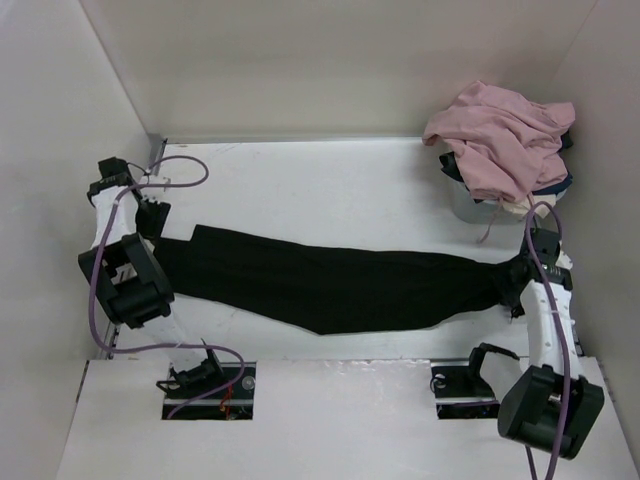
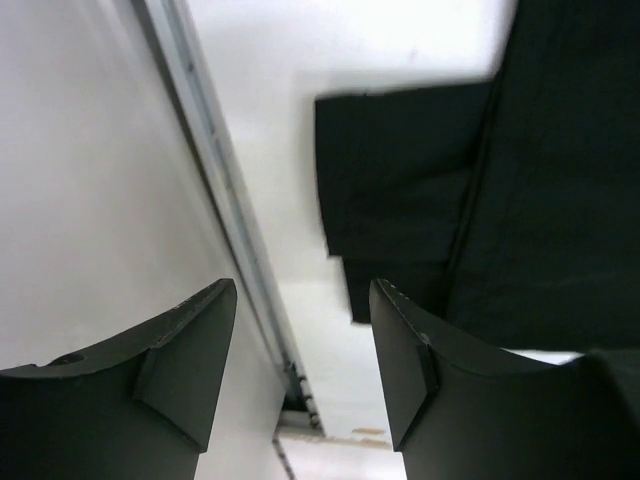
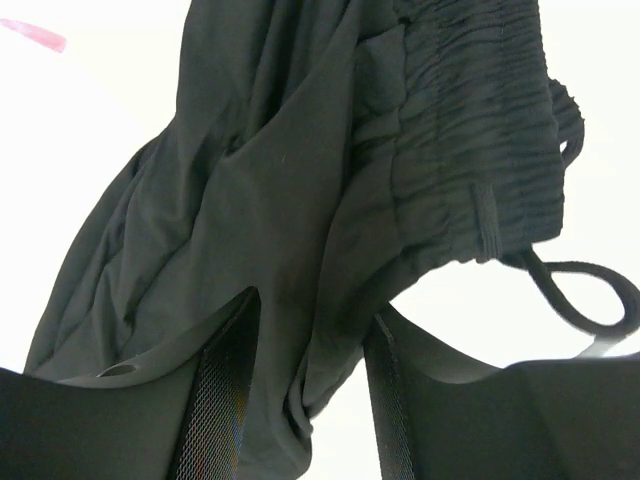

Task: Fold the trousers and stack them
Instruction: Fold the trousers

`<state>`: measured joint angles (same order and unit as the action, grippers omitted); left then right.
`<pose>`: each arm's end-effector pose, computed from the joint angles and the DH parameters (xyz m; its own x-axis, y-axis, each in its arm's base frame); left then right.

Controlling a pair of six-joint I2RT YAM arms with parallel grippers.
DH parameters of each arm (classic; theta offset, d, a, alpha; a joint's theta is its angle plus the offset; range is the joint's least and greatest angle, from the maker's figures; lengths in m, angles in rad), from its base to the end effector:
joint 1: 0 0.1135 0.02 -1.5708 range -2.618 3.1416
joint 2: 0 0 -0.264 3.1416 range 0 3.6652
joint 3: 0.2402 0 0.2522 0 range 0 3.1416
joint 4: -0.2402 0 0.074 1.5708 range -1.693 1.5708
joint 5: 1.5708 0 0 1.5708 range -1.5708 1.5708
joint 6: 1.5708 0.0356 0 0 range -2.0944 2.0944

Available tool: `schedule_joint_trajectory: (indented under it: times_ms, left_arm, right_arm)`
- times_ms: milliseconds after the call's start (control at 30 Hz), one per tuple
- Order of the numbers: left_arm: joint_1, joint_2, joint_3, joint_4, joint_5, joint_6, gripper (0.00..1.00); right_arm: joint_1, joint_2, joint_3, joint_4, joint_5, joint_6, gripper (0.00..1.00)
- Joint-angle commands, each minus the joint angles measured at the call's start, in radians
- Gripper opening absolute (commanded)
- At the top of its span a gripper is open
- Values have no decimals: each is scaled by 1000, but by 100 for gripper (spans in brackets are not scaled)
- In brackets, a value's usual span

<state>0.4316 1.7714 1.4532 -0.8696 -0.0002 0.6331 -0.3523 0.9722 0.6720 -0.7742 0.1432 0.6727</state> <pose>0.3315 0.1527 0.2509 -0.9267 0.2246 -0.3012 0.1612 0.9618 0.2212 0.1625 -0.0652 0.2204 -0.3929 0.8015 -0.4507 0.8313 0.5192 0.1986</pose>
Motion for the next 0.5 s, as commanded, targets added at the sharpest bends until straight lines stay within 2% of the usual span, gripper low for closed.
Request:
schedule_joint_trajectory:
  times_ms: [0, 233, 467]
  left_arm:
    - [54, -58, -59, -29, -50, 89, 54]
    - [29, -35, -181, -43, -27, 151, 52]
    - [11, 63, -131, 3, 3, 129, 49]
  right_arm:
    - [32, -50, 52, -54, 32, -9, 49]
    - [95, -61, 93, -94, 91, -38, 50]
    - [163, -63, 120, -100, 128, -62, 51]
